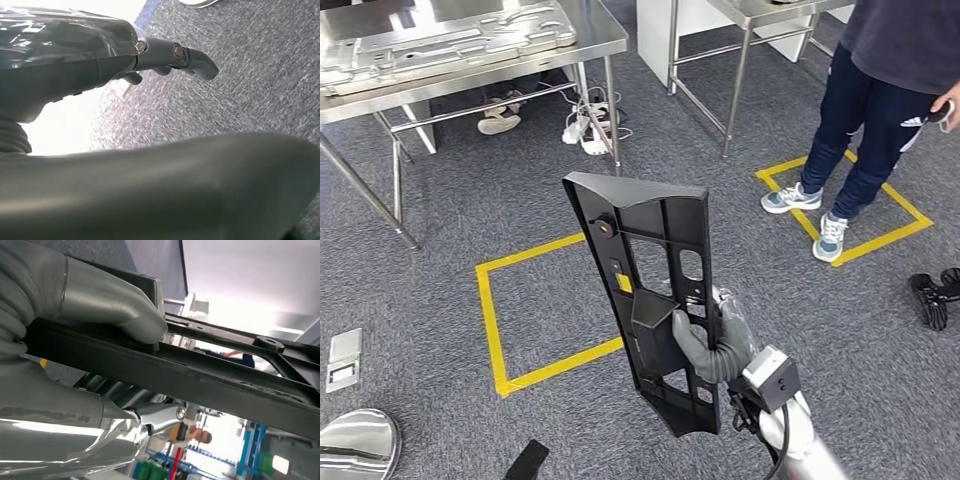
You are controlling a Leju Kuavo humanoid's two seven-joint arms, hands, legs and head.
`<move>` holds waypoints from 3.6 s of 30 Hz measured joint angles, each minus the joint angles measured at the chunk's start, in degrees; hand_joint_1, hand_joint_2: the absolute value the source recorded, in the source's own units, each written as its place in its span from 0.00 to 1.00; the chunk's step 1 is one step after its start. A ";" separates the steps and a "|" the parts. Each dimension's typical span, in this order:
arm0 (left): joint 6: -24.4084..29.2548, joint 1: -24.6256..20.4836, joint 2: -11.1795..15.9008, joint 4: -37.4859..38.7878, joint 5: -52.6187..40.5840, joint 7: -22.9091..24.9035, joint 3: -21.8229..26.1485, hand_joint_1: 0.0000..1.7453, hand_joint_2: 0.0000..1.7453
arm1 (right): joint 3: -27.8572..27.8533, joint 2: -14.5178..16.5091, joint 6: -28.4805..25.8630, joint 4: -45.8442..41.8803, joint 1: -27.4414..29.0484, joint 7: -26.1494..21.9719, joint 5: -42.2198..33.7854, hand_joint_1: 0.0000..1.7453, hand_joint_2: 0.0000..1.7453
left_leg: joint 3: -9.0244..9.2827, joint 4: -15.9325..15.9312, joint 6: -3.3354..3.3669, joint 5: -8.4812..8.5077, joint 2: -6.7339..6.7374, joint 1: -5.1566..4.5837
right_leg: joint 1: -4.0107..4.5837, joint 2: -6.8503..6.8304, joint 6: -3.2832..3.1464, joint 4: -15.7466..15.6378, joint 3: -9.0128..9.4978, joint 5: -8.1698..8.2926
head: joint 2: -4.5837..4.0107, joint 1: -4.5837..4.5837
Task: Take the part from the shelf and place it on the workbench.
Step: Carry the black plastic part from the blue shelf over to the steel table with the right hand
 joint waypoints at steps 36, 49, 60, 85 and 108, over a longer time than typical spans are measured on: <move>0.00 0.22 -0.07 0.00 -0.04 0.04 0.00 0.00 1.00 | -0.88 0.96 0.01 0.11 1.07 -0.67 -2.08 1.00 1.00 | 1.76 -3.15 0.25 -0.30 -2.94 0.31 | -0.10 4.39 0.38 -0.27 -0.15 0.07 | 0.00 0.02; -0.02 0.35 -0.03 0.00 0.26 -0.09 0.02 0.00 1.00 | -1.55 1.01 -0.20 -0.31 2.59 -1.17 -2.11 1.00 1.00 | 2.10 -3.20 1.38 -0.80 -2.93 0.03 | -0.33 4.34 1.73 -1.80 0.65 0.52 | 0.00 0.00; 0.11 0.65 -0.05 -0.01 0.24 -1.00 0.02 0.00 1.00 | -2.50 1.11 -0.20 -0.62 3.94 -1.22 -2.16 1.00 1.00 | 8.32 -6.74 1.17 -2.71 -2.76 1.38 | -0.95 4.70 3.45 4.86 -5.10 2.34 | 0.00 0.02; 0.46 0.19 0.11 0.02 0.27 -0.77 0.11 0.00 1.00 | -2.78 1.44 -0.19 -0.56 3.70 -1.29 -2.16 1.00 1.00 | 4.10 -5.81 3.97 0.15 -2.85 -0.38 | -0.52 5.15 2.71 10.61 -1.38 -2.89 | 0.00 0.05; 0.60 0.40 -0.08 0.04 0.30 -0.84 0.11 0.00 1.00 | -2.86 1.49 -0.18 -0.23 3.88 -1.32 -2.16 1.00 1.00 | 4.21 -2.79 -0.57 -2.49 -2.65 0.95 | -0.45 4.57 0.51 -0.14 -2.92 3.07 | 0.00 -0.01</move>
